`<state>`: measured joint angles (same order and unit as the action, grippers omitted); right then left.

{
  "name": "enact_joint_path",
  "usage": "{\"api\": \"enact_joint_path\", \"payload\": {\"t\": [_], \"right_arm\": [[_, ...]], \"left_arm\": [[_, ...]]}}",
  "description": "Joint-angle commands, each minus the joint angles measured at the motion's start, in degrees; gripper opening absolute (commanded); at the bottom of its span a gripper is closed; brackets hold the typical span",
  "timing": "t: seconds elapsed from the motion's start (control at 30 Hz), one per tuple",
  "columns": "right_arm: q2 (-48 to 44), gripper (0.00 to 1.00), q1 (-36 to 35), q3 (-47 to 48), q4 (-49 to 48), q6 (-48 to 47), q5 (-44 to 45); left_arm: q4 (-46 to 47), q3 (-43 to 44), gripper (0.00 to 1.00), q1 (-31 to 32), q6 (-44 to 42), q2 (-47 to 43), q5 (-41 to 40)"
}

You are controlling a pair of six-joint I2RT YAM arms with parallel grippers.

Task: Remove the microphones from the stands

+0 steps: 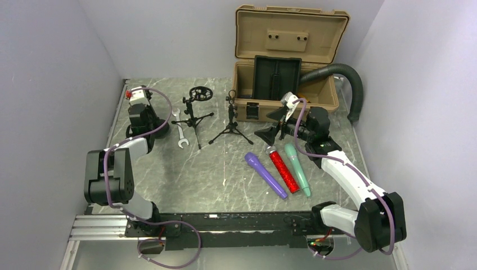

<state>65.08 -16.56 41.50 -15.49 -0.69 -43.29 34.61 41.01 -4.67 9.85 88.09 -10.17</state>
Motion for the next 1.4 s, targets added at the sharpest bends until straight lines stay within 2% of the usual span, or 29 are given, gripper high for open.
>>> {"api": "enact_joint_path", "payload": {"t": [0.0,0.27,0.43,0.67,0.87,1.37], "right_arm": [[-0.87,1.0,0.32,-0.27,-1.13,-1.12,-0.3],[-0.74,1.0,0.46,-0.36,-1.21,-1.25,-0.22],[-0.66,1.0,0.47,-0.36,-1.21,-1.33,-0.31],[-0.66,1.0,0.53,-0.35,-1.26,-1.27,-0.55],[-0.87,1.0,0.58,-0.41,-1.21,-1.22,-0.48],[-1.31,1.0,0.87,-0.7,-1.7,-0.88,-0.83]], "left_arm": [[9.44,3.7,0.02,0.22,-2.23,0.68,0.18],[9.91,4.97,0.04,0.18,-3.67,2.57,-0.02],[7.14,6.13,0.06,0.17,-4.19,3.58,-0.74],[-0.75,7.38,0.09,0.16,-0.68,3.72,-1.13],[-12.76,11.04,0.13,0.18,1.92,4.72,-1.86],[-24.15,11.63,0.2,0.14,3.48,2.13,0.24]]}}
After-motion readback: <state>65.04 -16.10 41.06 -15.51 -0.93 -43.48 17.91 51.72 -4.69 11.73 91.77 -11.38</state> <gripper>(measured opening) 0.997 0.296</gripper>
